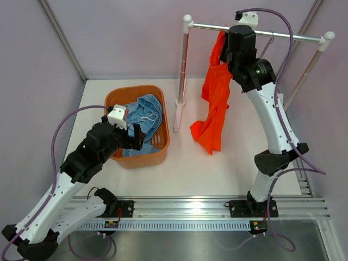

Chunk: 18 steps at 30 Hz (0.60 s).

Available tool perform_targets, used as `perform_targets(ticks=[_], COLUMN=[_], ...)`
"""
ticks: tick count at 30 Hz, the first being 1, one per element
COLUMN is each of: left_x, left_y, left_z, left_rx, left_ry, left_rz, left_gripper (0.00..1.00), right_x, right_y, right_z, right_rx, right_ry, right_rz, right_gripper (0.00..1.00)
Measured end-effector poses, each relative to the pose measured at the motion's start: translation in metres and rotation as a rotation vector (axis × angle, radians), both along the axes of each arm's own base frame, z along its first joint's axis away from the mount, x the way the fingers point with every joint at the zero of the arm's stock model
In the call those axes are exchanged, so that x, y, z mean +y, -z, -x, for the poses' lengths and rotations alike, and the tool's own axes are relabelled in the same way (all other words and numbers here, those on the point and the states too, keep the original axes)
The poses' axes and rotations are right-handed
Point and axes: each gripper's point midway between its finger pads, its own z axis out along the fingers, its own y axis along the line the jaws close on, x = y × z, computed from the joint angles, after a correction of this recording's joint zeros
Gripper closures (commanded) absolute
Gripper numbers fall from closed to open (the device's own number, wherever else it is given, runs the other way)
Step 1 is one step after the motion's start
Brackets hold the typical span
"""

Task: Remove the shorts from the hanger

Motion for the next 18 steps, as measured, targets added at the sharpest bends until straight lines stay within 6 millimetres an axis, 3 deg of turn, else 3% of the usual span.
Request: perform_targets(ticks=[4,13,18], left_x=[0.0,0.001,-0.001], left_y=[0.0,0.0,0.0], left_z=[0.0,0.0,0.0], left_rx=[0.0,0.0,0.004], left_ry=[-0.002,-0.003,0.007], left_rz=[0.0,0.0,0.002], left_gripper=[0.01,0.01,0.01], right_x=[0.001,0.008,0.014], right_y=[-0.003,0.024,0.037], right_z=[0.012,0.043,0.072], right_rx=[0.004,0.098,0.138], right_ry=[-0.036,-0.145,-0.24], right_rz=[-0.011,-0.017,-0.047], right_gripper=[1.0,1.0,1.0])
